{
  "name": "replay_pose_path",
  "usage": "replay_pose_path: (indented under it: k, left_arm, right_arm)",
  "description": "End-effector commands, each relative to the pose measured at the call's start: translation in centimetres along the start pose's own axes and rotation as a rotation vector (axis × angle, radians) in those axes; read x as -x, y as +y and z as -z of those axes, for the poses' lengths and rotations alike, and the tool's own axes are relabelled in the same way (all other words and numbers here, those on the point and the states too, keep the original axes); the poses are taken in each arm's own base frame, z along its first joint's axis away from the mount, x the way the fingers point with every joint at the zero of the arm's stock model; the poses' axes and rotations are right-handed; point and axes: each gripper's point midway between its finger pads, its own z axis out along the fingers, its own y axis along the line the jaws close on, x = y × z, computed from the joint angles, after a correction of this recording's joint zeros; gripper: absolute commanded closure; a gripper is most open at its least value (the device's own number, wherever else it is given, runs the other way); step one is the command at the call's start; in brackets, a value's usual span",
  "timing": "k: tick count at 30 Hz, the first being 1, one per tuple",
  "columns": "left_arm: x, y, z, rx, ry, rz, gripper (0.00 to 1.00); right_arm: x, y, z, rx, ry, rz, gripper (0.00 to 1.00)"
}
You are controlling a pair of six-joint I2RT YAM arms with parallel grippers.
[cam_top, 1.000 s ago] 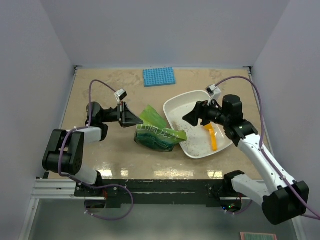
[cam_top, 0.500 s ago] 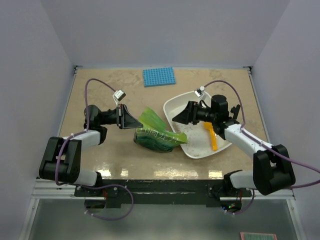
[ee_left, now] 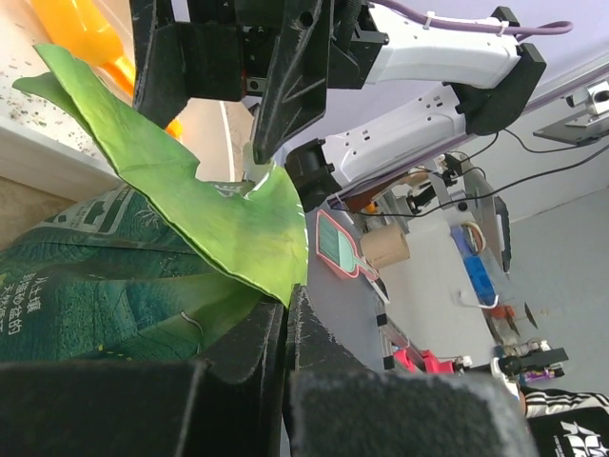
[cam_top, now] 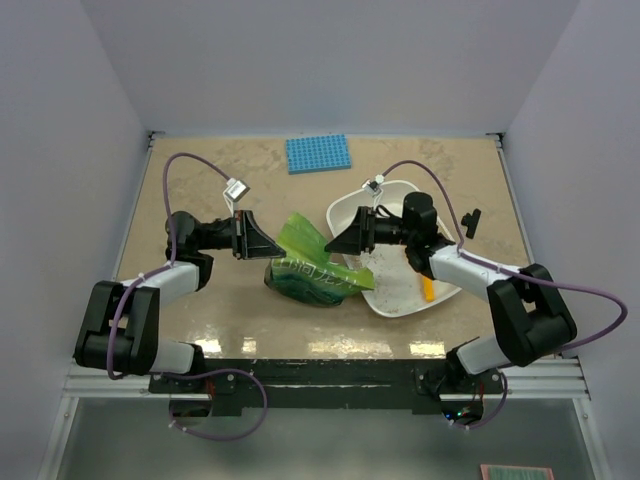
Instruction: Fill the litter box with clean litter
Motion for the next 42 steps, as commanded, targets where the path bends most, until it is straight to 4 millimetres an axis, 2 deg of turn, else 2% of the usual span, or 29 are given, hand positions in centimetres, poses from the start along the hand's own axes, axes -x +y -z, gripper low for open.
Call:
replay_pose_path:
  k: [1,3,6,7,11,12,13,14,15,17,18,20,21,22,23,24,27,29,33,35,36,38,42]
  left_arm:
    - [1.5,-2.9,-0.2,-0.043,-0.044,-0.288,1.0]
    - [1.5,-2.9,-0.2,-0.043,-0.044,-0.29,1.0]
    - [1.4,-3.0,-0.2,-0.043,-0.043,-0.293,1.0]
    - [1.4,-3.0,-0.2,-0.043,-0.044,-0.296,1.0]
    - [1.3,-3.1,-0.2,-0.043,-0.042,-0.299,1.0]
    - [1.2,-3.1,-0.2,-0.041,-0.041,-0.293,1.0]
    - [1.3,-3.0,-0.2,-0.038,-0.042,-0.295,1.0]
    - [1.3,-2.9,-0.2,-0.036,-0.042,-0.294,1.0]
    - [1.3,-2.8,-0.2,-0.032,-0.041,-0.282,1.0]
    - [1.3,-2.6,-0.2,-0.027,-0.039,-0.285,0.99]
    - [1.3,-2.2,-0.2,-0.015,-0.036,-0.244,0.92]
    - [2.0,-1.8,-0.3,0.008,-0.039,-0.282,0.84]
    - [1.6,-0.4,-0.3,0.056,-0.028,-0.144,0.77]
    - [1.8,1.0,-0.2,0.101,-0.018,-0.256,0.74]
    - [4.7,1.2,-0.4,0.204,-0.058,-0.341,0.7]
    - [2.4,3.7,0.3,0.325,0.033,-0.265,0.63]
    - [3.0,2.7,-0.5,0.293,0.037,-0.256,0.61]
    - [3.2,3.1,-0.3,0.332,0.025,-0.27,0.6]
    - [3.4,2.4,-0.1,0.341,0.032,-0.308,0.41]
    - [3.7,1.0,-0.2,0.315,0.026,-0.372,0.34]
    - [3.8,0.6,-0.2,0.308,0.02,-0.397,0.27]
    - [3.8,-0.4,-0.3,0.281,0.013,-0.45,0.22]
    - [3.7,-0.6,-0.3,0.271,0.017,-0.485,0.16]
  right_arm:
    - [0.4,2.4,-0.5,0.093,0.005,0.047,0.26]
    - [0.2,2.8,-0.8,0.102,0.015,0.049,0.28]
    - [0.3,3.4,-1.1,0.115,0.022,0.06,0.38]
    - [0.4,3.5,-1.2,0.117,0.018,0.064,0.47]
    - [0.4,4.5,-1.8,0.133,0.033,0.09,0.64]
    - [0.9,4.9,-1.9,0.136,0.026,0.108,0.7]
    - [1.0,4.6,-2.0,0.113,0.024,0.098,0.84]
    - [1.2,4.6,-2.0,0.104,0.02,0.124,0.94]
    - [1.9,5.4,-2.1,0.103,0.006,0.158,1.0]
    - [2.2,5.3,-2.2,0.044,0.0,0.202,1.0]
    - [2.6,6.2,-1.9,0.026,0.003,0.22,1.0]
    - [3.2,6.8,-2.0,-0.005,-0.007,0.295,1.0]
    - [4.0,8.0,-1.8,-0.004,-0.022,0.331,1.0]
    - [3.7,7.9,-1.6,-0.024,-0.005,0.324,1.0]
    - [3.6,8.2,-1.6,-0.027,0.0,0.352,1.0]
    - [3.7,8.5,-1.5,-0.036,0.002,0.354,1.0]
    - [3.6,9.4,-1.3,-0.027,0.001,0.375,1.0]
    - [3.4,10.0,-1.3,-0.03,0.007,0.405,1.0]
    - [3.1,10.5,-1.1,-0.054,0.028,0.438,1.0]
    - [3.1,10.2,-1.1,-0.075,0.036,0.456,1.0]
    - [2.9,10.1,-1.0,-0.087,0.048,0.452,1.0]
    - [2.7,10.0,-1.2,-0.102,0.057,0.467,1.0]
    - [2.6,10.6,-1.2,-0.13,0.071,0.487,1.0]
